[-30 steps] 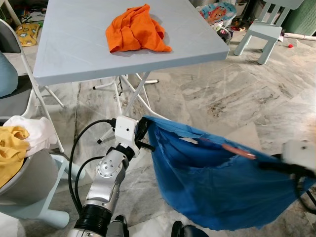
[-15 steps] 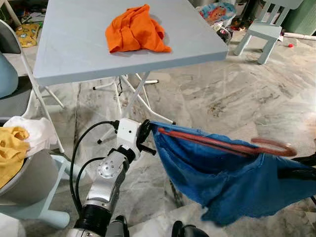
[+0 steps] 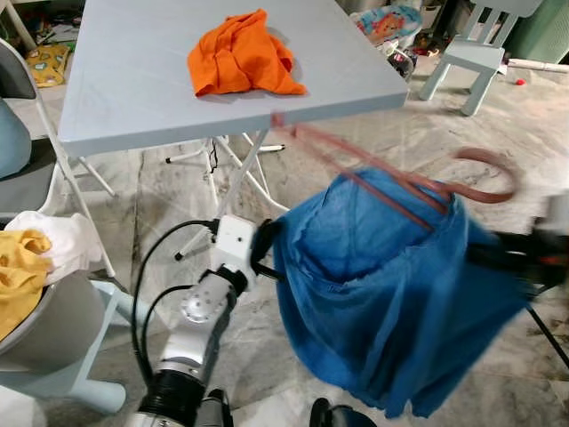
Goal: Hang hanger
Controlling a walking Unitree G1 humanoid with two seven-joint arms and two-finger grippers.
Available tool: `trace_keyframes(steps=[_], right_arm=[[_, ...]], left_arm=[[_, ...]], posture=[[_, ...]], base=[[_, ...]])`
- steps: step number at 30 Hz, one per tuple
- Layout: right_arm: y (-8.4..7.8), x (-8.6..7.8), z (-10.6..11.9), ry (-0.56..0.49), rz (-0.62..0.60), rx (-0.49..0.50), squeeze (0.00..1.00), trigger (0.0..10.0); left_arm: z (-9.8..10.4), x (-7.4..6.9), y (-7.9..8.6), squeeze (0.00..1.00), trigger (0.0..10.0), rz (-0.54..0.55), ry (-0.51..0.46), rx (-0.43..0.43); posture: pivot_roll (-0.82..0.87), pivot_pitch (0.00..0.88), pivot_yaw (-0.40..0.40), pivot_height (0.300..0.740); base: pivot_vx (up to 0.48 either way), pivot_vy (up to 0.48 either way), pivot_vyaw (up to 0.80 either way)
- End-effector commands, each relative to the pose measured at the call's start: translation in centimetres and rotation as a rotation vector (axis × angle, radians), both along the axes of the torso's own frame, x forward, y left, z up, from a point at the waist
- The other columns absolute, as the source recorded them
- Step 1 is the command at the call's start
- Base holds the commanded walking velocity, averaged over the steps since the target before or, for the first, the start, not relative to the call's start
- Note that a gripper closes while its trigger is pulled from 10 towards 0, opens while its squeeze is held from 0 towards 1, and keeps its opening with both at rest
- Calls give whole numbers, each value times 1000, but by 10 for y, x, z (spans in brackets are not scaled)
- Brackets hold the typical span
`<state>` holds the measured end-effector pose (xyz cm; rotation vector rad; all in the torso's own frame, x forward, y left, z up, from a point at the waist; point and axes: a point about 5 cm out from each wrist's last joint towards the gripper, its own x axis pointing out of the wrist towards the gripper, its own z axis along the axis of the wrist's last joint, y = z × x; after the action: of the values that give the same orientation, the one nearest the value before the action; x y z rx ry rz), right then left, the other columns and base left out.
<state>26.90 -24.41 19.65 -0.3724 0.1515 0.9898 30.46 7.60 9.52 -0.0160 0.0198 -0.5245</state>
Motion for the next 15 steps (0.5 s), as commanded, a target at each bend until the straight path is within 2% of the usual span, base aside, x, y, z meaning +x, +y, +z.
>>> trace_keyframes(steps=[1,2,3,5,6,10,15], right_arm=[[10,0,2,-24,-13,2,0,10000],[16,1,-2,-21,-21,17,0,10000],[32,3,-13,7,-27,58,0,10000],[38,4,-18,14,-27,67,0,10000],[41,5,-21,16,-34,65,0,10000],[48,9,-29,12,-56,37,0,10000],[47,18,-32,-26,-90,-42,0,10000]], left_arm=[[-8,-4,0,0,10000,2,26,35],[-10,-5,-1,0,10000,3,28,47],[-13,-8,-2,212,10000,5,38,58],[-13,-8,-2,212,10000,12,46,58],[-14,-9,-2,1000,10000,11,46,61],[-14,-11,-5,1000,10000,-14,37,83],[-20,-15,-4,1000,10000,-26,44,166]], posture=[[-53,179,-26,740],[-53,179,-26,740],[-46,179,-26,740],[-46,179,-26,740],[-43,178,-28,740],[-38,181,-32,740],[-34,181,-40,740]], base=[[0,0,0],[0,0,0],[0,0,0],[0,0,0],[0,0,0],[0,0,0],[0,0,0]])
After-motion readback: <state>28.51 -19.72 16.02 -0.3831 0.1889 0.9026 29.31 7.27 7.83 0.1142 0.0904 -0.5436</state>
